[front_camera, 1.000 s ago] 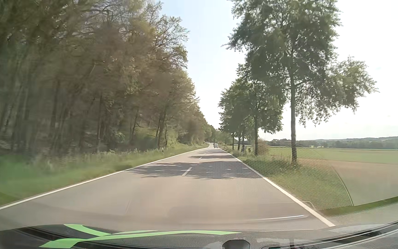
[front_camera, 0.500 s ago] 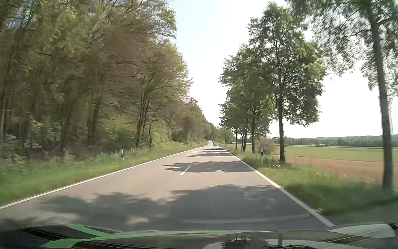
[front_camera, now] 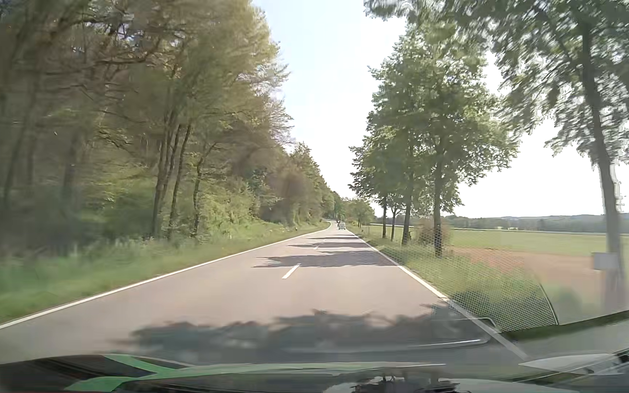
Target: Follow the waypoints while adhering to traffic rules and regulations
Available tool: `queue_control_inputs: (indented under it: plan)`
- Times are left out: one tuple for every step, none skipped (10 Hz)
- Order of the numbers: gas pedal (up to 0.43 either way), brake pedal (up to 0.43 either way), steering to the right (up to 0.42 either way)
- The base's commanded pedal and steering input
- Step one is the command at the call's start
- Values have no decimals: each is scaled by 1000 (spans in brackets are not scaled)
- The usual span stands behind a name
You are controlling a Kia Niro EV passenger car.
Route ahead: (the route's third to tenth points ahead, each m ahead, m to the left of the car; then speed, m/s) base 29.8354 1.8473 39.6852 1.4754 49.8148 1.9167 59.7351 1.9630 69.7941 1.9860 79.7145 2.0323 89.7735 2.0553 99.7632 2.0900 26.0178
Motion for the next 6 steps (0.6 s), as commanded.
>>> queue_control_inputs:
  plan:
    - [228,0,-4]
    - [220,0,-4]
    - [220,0,-4]
    - [220,0,-3]
    - [220,0,-1]
    - [220,0,1]
